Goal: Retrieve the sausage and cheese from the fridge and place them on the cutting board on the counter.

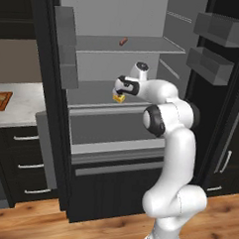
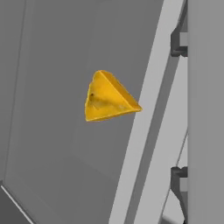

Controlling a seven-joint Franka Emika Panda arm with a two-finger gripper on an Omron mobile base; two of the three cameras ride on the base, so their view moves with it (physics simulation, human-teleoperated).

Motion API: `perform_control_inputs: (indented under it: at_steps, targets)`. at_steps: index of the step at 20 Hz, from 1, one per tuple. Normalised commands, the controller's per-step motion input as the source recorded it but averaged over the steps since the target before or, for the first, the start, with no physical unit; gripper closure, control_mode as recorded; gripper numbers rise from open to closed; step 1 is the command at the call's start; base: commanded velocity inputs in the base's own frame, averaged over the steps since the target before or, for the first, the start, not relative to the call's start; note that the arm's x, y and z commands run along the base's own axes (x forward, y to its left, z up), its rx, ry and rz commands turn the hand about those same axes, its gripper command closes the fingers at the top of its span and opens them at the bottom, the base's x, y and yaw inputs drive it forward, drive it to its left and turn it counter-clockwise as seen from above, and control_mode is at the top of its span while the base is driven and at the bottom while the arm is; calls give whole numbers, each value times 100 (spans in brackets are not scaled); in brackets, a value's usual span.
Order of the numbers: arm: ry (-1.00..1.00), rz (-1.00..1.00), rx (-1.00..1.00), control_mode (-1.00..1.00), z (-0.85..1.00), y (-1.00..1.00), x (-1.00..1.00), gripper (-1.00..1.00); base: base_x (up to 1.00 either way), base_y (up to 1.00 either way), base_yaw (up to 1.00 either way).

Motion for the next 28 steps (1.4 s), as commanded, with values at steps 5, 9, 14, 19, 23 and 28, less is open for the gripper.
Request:
perform_control_inputs:
  at_steps: [5, 9, 14, 19, 23, 28]
  targets:
    - [0, 0, 0, -100, -15, 13, 33, -100, 0, 0, 0]
    - [1, 0, 0, -100, -17, 3, 32, -100, 0, 0, 0]
    - [1, 0, 0, -100, -13, 0, 30, -100, 0, 0, 0]
    - [0, 0, 0, -100, -8, 0, 28, -100, 0, 0, 0]
    - [2, 0, 0, -100, -7, 0, 15, -100, 0, 0, 0]
    - [1, 0, 0, -100, -12, 0, 0, -100, 0, 0, 0]
